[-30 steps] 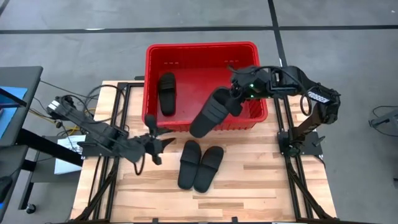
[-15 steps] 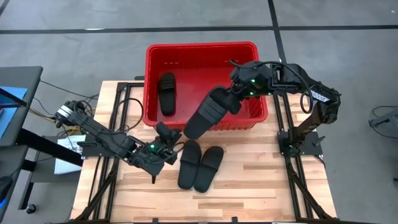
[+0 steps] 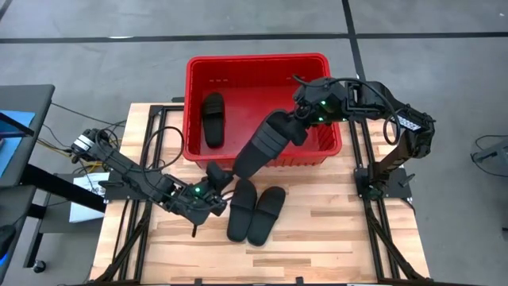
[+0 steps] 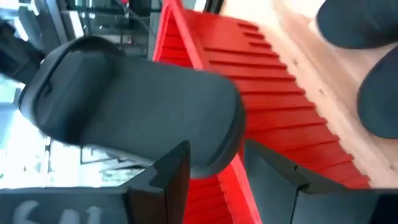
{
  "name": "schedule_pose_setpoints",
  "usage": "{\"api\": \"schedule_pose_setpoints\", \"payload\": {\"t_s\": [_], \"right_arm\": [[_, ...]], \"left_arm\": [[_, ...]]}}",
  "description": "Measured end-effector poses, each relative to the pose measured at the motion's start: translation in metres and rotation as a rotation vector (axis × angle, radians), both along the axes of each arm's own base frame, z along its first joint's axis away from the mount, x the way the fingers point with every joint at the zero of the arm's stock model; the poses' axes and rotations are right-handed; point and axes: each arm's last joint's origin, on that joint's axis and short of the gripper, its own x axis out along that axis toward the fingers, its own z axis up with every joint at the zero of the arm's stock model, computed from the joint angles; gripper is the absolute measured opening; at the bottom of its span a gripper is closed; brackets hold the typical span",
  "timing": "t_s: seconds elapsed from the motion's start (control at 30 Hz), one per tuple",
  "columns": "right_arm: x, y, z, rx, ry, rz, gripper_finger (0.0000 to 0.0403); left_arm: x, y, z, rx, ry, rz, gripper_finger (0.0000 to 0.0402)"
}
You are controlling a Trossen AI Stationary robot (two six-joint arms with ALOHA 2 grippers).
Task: Pick and place slides into bin
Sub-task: Put the black slide into the red container
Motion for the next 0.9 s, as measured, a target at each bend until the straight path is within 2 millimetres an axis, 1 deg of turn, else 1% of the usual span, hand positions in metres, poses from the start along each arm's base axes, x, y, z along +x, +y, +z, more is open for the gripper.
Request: {"api": "schedule_pose_setpoints", "payload": {"t_s": [0.1, 0.27, 0.4, 0.6, 0.73, 0.9], "right_arm": [[0.0, 0.0, 0.0, 0.005, -0.002, 0.005, 0.0011], [0.003, 0.001, 0.002, 0.018, -0.037, 0.026, 0.0011], [0.004, 0.001, 0.003, 0.024, -0.052, 0.036, 0.0011], [0.004, 0.002, 0.004, 0.034, -0.059, 0.049, 0.0011], [0.004, 0.002, 0.004, 0.045, -0.059, 0.06, 0.0011], [0.004, 0.002, 0.004, 0.046, -0.061, 0.061, 0.0011]], "left_arm": [[0.001, 0.002, 0.0, -0.001, 0.005, 0.001, 0.0142], [0.004, 0.01, -0.001, 0.034, 0.02, 0.032, 0.0142], [0.01, 0.015, -0.009, 0.067, 0.063, 0.053, 0.0142], [0.025, 0.011, -0.028, 0.117, 0.102, 0.082, 0.0142], [0.029, 0.006, -0.039, 0.177, 0.123, 0.115, 0.0142], [0.029, 0.007, -0.039, 0.191, 0.103, 0.148, 0.0142]]}}
